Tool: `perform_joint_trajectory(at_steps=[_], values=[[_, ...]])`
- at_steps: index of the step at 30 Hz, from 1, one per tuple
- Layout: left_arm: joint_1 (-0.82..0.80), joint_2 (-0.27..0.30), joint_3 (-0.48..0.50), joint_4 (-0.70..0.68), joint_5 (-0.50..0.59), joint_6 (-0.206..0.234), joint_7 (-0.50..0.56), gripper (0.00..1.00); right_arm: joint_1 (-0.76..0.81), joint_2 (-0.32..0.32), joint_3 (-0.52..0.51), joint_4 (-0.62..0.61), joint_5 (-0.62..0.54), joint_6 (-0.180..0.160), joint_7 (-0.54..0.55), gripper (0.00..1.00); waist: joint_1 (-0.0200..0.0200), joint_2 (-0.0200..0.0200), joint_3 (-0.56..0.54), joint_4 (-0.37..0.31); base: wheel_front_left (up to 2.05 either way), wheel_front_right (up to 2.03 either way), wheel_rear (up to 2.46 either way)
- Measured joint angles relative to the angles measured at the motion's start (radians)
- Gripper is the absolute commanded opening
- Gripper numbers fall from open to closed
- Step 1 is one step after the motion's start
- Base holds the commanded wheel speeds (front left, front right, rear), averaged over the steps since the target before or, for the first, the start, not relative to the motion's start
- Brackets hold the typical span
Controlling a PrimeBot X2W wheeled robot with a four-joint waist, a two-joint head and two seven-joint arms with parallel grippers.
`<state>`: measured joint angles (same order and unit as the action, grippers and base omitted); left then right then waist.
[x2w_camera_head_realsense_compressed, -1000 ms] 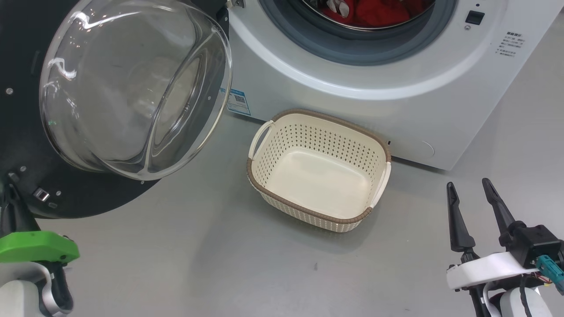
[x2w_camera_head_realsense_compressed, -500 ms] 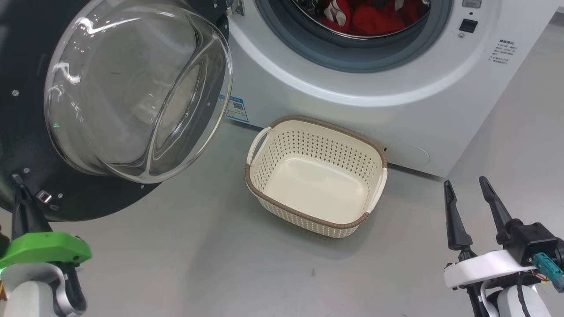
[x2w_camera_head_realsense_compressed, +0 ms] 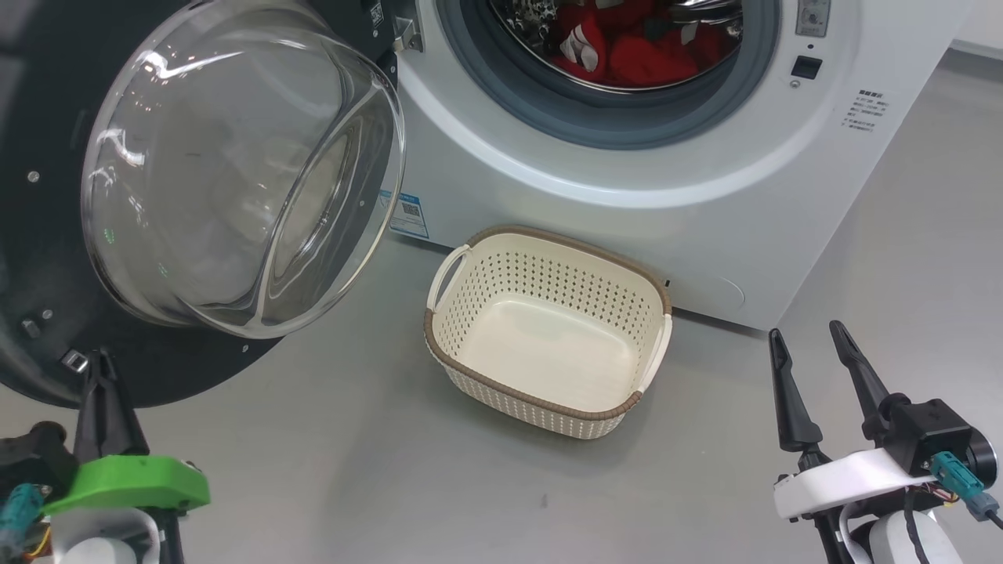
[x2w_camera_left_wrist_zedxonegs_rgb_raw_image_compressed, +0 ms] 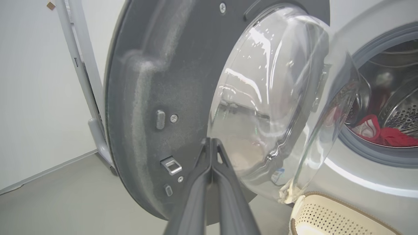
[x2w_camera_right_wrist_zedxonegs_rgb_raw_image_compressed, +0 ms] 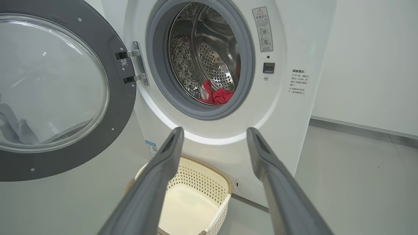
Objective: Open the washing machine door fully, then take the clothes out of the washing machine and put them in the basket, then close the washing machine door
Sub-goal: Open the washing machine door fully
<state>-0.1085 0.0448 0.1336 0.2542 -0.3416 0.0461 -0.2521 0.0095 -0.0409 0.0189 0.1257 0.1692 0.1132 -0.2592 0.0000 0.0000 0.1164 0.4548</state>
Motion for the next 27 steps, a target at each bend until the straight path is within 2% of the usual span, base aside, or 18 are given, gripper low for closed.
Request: perform_joint_trajectory(at_steps=[7, 8, 9, 10, 11, 21, 27], values=[[0.046, -0.007, -0.069, -0.049, 0.006, -0.036, 0.000, 0.00, 0.002, 0.000, 0.016, 0.000, 0.013, 0.000, 0.000, 1.00, 0.0000, 0.0000, -0.018, -0.022, 0.00, 0.00, 0.00], [0.051, -0.008, -0.083, -0.053, 0.009, -0.044, 0.000, 0.14, 0.004, 0.000, 0.018, 0.000, 0.014, -0.001, 0.000, 1.00, 0.0000, 0.0000, -0.020, -0.026, 0.00, 0.00, 0.00], [0.055, -0.008, -0.097, -0.060, 0.009, -0.049, 0.000, 0.38, 0.005, 0.000, 0.020, -0.001, 0.014, -0.001, 0.000, 1.00, 0.0000, 0.0000, -0.022, -0.030, 0.00, 0.00, 0.00], [0.058, -0.008, -0.110, -0.068, 0.010, -0.053, 0.000, 0.66, 0.005, 0.000, 0.022, -0.001, 0.015, -0.001, 0.000, 1.00, 0.0000, 0.0000, -0.023, -0.034, 0.00, 0.00, 0.00], [0.059, -0.008, -0.123, -0.071, 0.012, -0.054, 0.000, 0.99, 0.005, 0.000, 0.025, -0.001, 0.015, -0.001, 0.000, 1.00, 0.0000, 0.0000, -0.024, -0.038, 0.00, 0.00, 0.00], [0.100, -0.007, -0.197, -0.102, 0.024, -0.070, 0.000, 1.00, 0.004, 0.000, 0.061, -0.007, 0.023, -0.003, 0.000, 1.00, 0.0000, 0.0000, -0.029, -0.091, 0.00, 0.00, 0.00], [0.110, -0.007, -0.232, -0.116, 0.027, -0.074, 0.000, 1.00, 0.005, 0.000, 0.076, -0.014, 0.028, -0.020, 0.000, 1.00, 0.0000, 0.0000, -0.029, -0.132, 0.00, 0.00, 0.00]])
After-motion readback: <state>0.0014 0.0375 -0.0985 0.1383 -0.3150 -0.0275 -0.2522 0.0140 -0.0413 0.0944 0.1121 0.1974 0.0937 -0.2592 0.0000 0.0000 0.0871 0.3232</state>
